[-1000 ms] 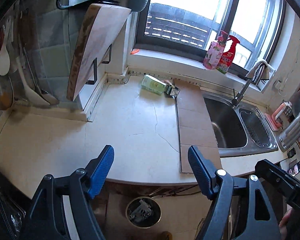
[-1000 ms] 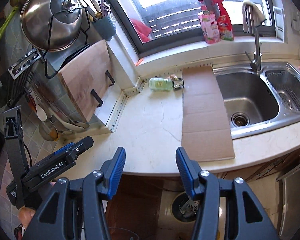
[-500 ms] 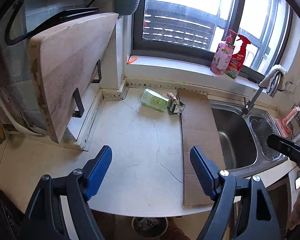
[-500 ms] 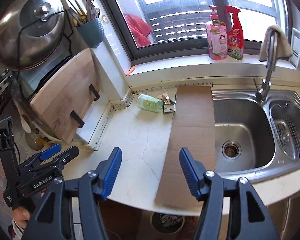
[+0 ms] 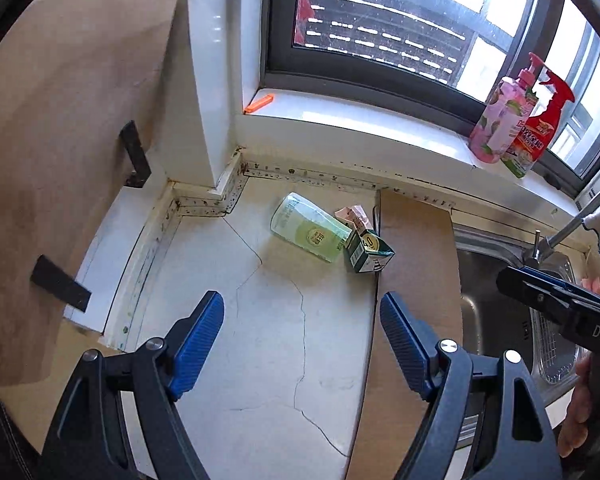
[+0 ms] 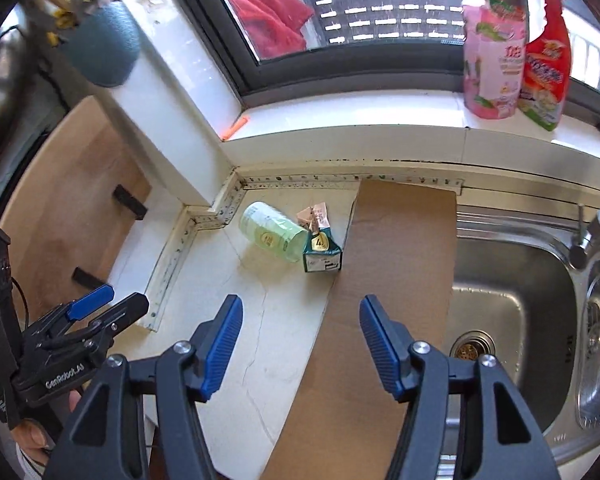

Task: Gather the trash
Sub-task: 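Grasp the green milk tea bottle with the left gripper while the right grasps the green carton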

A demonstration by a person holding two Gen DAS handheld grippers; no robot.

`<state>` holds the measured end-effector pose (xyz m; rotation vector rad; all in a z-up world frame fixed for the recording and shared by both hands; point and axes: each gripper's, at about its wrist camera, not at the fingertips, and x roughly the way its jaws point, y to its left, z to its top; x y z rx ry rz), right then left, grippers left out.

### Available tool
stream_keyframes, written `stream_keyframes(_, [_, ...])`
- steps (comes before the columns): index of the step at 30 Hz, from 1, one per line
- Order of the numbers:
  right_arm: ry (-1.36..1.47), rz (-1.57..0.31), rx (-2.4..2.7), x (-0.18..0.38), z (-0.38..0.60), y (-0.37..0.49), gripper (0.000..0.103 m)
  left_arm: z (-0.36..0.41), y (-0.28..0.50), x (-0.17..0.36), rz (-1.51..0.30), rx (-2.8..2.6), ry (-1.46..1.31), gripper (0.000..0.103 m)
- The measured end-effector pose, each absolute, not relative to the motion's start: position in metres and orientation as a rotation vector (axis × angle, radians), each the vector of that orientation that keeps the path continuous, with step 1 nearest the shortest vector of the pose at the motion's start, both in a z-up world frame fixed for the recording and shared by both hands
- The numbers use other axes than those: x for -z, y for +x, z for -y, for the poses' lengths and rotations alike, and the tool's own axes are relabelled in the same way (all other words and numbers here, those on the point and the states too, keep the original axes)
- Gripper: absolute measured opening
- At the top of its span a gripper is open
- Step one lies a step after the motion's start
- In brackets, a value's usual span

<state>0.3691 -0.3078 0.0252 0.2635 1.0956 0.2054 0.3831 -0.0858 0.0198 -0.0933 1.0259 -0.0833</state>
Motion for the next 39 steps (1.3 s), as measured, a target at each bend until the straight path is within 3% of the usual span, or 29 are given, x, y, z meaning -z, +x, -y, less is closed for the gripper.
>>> stream_keyframes(15, [0.382,-1.169,-0.171,0.093,0.325,0.480,0.061,0.096,0.533,0.093,-1.193,-0.005,-0.274,0.079])
stream_keyframes(39, [0.402,-1.236,-0.225,0.143,0.311,0.503,0.061,0.082,0.553,0.164,-1.285,-0.078,-0.370,0.079])
